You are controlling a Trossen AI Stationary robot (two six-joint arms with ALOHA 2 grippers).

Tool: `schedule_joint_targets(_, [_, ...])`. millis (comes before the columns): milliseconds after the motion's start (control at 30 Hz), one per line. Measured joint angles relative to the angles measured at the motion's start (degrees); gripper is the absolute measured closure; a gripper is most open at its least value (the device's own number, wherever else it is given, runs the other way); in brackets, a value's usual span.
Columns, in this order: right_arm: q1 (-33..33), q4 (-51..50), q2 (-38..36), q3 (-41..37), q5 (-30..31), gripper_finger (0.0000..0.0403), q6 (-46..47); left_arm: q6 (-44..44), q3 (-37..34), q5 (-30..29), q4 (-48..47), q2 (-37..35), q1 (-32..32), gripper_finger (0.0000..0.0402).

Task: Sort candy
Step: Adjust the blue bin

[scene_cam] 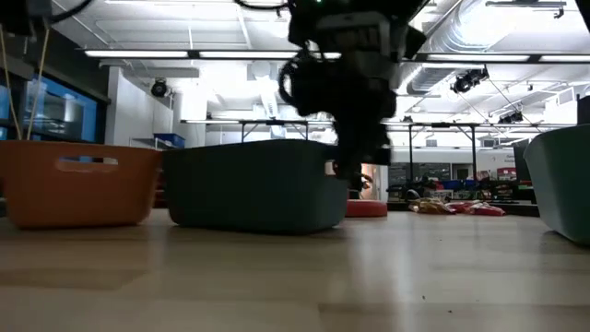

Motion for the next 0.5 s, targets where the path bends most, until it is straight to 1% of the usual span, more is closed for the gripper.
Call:
schedule_joint_targets(167, [-1.4,11.7,0.1,0.0,1.3,0.0402,1.6,-4.2,0.0,-10.4,0.1,0.0,-6.2,0.0401])
schedule_joint_targets(300, [-3.3,18.3,0.1,0.0,2.4,0.0402,3.0,-6.5,0.0,-18.4,0.0,0.0,-9.9,0.0401])
schedule_joint_targets(400, [-4.7,23.8,0.7,0.0,2.5,0.0402,3.0,-6.7,0.0,-22.0,0.0,0.0,-11.5,0.0401])
schedule_joint_targets(500, [-6.0,28.7,2.3,0.0,2.5,0.0402,3.8,-6.5,0.0,-23.8,-0.2,0.0,-11.9,0.0401])
